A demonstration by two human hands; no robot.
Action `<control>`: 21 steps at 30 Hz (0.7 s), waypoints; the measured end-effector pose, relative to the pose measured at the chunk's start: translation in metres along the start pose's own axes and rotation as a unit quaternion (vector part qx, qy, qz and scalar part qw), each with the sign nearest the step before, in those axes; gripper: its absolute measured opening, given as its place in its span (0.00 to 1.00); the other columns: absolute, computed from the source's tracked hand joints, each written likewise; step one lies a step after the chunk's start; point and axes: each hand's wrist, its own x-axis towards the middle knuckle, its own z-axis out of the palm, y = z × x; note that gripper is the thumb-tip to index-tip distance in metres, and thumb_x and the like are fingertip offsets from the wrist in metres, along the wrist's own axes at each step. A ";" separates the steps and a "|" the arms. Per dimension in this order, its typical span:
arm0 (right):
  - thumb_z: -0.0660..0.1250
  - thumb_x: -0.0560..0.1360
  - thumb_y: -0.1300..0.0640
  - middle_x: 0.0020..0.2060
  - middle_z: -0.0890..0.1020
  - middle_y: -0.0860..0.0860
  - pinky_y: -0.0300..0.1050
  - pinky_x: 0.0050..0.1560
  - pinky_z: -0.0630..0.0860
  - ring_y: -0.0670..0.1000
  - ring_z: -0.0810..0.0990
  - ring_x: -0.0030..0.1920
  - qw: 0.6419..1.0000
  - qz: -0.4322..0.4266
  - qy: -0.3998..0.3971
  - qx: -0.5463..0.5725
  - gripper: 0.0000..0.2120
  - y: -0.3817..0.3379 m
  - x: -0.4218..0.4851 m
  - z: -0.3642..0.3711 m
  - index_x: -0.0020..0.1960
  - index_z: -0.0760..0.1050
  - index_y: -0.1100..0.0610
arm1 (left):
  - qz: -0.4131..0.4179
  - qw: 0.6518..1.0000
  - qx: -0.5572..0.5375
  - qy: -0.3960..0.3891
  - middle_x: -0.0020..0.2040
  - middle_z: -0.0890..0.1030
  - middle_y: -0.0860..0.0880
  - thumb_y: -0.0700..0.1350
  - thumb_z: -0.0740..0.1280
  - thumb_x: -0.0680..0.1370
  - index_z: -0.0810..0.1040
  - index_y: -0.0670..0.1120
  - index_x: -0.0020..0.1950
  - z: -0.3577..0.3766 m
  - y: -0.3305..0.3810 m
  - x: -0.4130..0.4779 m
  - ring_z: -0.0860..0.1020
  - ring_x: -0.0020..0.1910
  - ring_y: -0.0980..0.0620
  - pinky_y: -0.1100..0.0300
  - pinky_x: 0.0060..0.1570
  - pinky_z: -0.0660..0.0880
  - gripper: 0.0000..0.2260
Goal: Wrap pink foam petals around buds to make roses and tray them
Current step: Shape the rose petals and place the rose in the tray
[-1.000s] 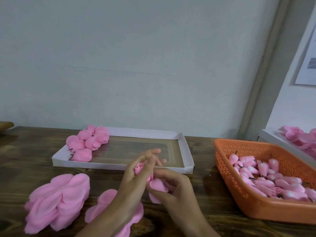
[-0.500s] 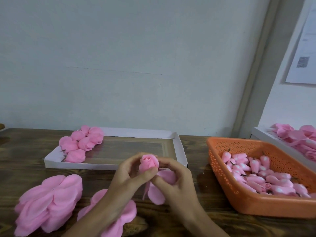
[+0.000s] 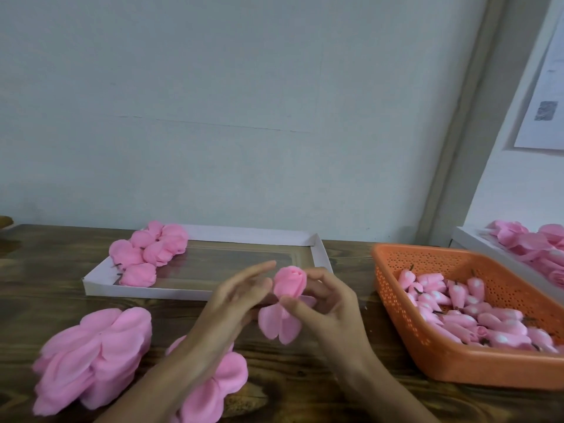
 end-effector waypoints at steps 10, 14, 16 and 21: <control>0.71 0.71 0.65 0.48 0.84 0.68 0.78 0.45 0.80 0.66 0.84 0.43 0.992 0.071 0.002 0.104 0.15 0.001 0.001 -0.007 0.57 0.78 0.65 | -0.105 0.994 0.009 0.002 0.57 0.86 0.38 0.66 0.67 0.75 0.85 0.44 0.62 0.001 0.005 -0.001 0.85 0.59 0.39 0.42 0.62 0.81 0.29; 0.73 0.68 0.61 0.49 0.86 0.63 0.61 0.49 0.83 0.62 0.85 0.49 0.996 0.036 -0.007 0.080 0.15 -0.001 0.001 -0.008 0.54 0.80 0.61 | -0.091 0.996 0.004 -0.015 0.54 0.87 0.38 0.57 0.78 0.74 0.87 0.46 0.56 -0.001 0.002 0.001 0.86 0.53 0.40 0.50 0.49 0.84 0.17; 0.73 0.68 0.59 0.49 0.86 0.60 0.48 0.45 0.81 0.57 0.87 0.49 0.996 0.035 -0.013 0.075 0.14 -0.004 0.000 -0.008 0.53 0.80 0.59 | -0.085 0.996 -0.020 0.006 0.53 0.87 0.39 0.51 0.81 0.68 0.88 0.44 0.53 -0.003 -0.001 0.003 0.87 0.52 0.44 0.56 0.46 0.83 0.17; 0.73 0.70 0.61 0.49 0.86 0.61 0.53 0.49 0.83 0.61 0.85 0.51 0.998 0.021 -0.011 0.053 0.12 -0.002 0.002 -0.010 0.53 0.80 0.57 | -0.061 0.993 -0.068 0.070 0.54 0.87 0.37 0.46 0.82 0.63 0.88 0.40 0.52 -0.008 -0.001 0.007 0.87 0.48 0.44 0.58 0.43 0.82 0.20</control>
